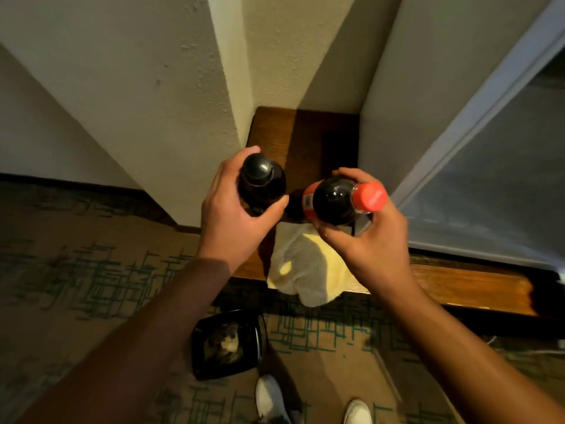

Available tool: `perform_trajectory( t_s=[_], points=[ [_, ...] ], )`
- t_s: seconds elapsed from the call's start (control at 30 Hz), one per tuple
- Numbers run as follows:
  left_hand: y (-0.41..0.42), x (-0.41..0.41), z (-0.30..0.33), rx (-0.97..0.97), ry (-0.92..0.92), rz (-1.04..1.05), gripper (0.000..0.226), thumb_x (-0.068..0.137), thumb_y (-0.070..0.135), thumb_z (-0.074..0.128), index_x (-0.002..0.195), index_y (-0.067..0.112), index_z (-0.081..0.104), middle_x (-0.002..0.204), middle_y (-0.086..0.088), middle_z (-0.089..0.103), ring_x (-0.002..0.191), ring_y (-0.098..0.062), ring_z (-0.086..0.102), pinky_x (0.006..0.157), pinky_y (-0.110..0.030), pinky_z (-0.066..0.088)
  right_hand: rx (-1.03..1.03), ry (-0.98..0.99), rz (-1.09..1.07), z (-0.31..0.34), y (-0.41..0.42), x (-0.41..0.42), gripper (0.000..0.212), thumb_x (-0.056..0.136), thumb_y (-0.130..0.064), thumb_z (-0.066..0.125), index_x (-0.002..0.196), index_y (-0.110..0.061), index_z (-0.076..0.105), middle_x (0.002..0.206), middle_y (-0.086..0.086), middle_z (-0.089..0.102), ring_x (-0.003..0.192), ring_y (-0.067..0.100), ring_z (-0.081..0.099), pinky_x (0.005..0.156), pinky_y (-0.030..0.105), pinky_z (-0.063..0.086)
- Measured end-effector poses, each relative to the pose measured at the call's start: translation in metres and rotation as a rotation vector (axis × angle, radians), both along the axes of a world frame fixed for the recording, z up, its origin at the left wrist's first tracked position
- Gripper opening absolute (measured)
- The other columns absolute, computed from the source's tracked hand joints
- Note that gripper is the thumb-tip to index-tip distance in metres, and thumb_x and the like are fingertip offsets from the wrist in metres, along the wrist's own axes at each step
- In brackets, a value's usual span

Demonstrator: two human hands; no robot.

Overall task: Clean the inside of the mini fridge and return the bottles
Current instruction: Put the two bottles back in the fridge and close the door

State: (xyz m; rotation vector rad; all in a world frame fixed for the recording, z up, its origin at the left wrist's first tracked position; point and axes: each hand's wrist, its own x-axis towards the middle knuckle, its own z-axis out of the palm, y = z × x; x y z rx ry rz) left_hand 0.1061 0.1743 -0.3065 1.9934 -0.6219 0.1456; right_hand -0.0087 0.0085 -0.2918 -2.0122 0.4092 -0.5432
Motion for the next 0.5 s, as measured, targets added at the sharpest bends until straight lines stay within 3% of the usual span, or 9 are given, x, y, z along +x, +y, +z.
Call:
perform_trajectory(
  t_s=[0.07, 0.13, 0.2, 0.27, 0.37, 0.5],
  points=[
    [-0.004, -0.016, 0.011, -0.049, 0.039, -0.022, 0.087, 0.076, 0.024, 0.084, 0.147, 0.03, 0.035, 0.136, 0.043, 0.036, 0.13, 0.02, 0.036, 0.109, -0.01, 0.035, 0.037, -0.003, 0.007, 0.012, -0.008, -0.019, 0.067, 0.073, -0.024, 0.087, 0.132, -0.026, 0.055, 0.127, -0.017, 0.062, 0.122, -0.005, 0.053, 0.101, 0.014, 0.043],
    [-0.01, -0.035, 0.019, -0.078, 0.058, -0.046, 0.092, 0.075, 0.031, 0.084, 0.149, 0.036, 0.029, 0.133, 0.054, 0.029, 0.133, 0.019, 0.034, 0.112, -0.013, 0.035, 0.114, -0.002, 0.0, 0.02, -0.02, -0.039, 0.068, 0.072, -0.02, 0.087, 0.132, -0.028, 0.056, 0.125, -0.017, 0.064, 0.122, -0.001, 0.056, 0.104, 0.025, 0.045],
    [-0.017, -0.052, 0.023, -0.089, 0.086, -0.058, 0.086, 0.071, 0.046, 0.079, 0.144, 0.036, 0.035, 0.128, 0.05, 0.038, 0.129, 0.017, 0.04, 0.108, -0.011, 0.036, 0.203, -0.007, -0.012, 0.026, -0.033, -0.06, 0.068, 0.07, -0.015, 0.088, 0.13, -0.03, 0.058, 0.12, -0.016, 0.068, 0.116, 0.001, 0.061, 0.101, 0.028, 0.048],
    [-0.026, -0.067, 0.024, -0.095, 0.141, -0.082, 0.078, 0.068, 0.056, 0.074, 0.137, 0.04, 0.041, 0.12, 0.046, 0.049, 0.125, 0.014, 0.047, 0.105, -0.015, 0.039, 0.255, -0.016, -0.017, 0.032, -0.047, -0.083, 0.064, 0.068, -0.014, 0.09, 0.122, -0.033, 0.061, 0.112, -0.018, 0.071, 0.109, 0.001, 0.065, 0.092, 0.019, 0.05],
    [-0.045, -0.089, 0.026, -0.083, 0.163, -0.134, 0.072, 0.068, 0.059, 0.072, 0.132, 0.045, 0.043, 0.117, 0.045, 0.053, 0.12, 0.012, 0.051, 0.102, -0.019, 0.044, 0.264, -0.012, -0.026, 0.038, -0.064, -0.117, 0.059, 0.064, -0.021, 0.084, 0.116, -0.036, 0.061, 0.109, -0.022, 0.07, 0.106, -0.002, 0.065, 0.085, 0.007, 0.047],
    [-0.072, -0.116, 0.021, -0.034, 0.181, -0.223, 0.072, 0.07, 0.058, 0.071, 0.135, 0.041, 0.046, 0.124, 0.036, 0.055, 0.123, 0.005, 0.053, 0.102, -0.015, 0.043, 0.226, 0.008, -0.05, 0.036, -0.086, -0.158, 0.068, 0.061, -0.024, 0.086, 0.123, -0.038, 0.06, 0.113, -0.022, 0.069, 0.11, -0.001, 0.064, 0.089, 0.006, 0.044]
  ],
)
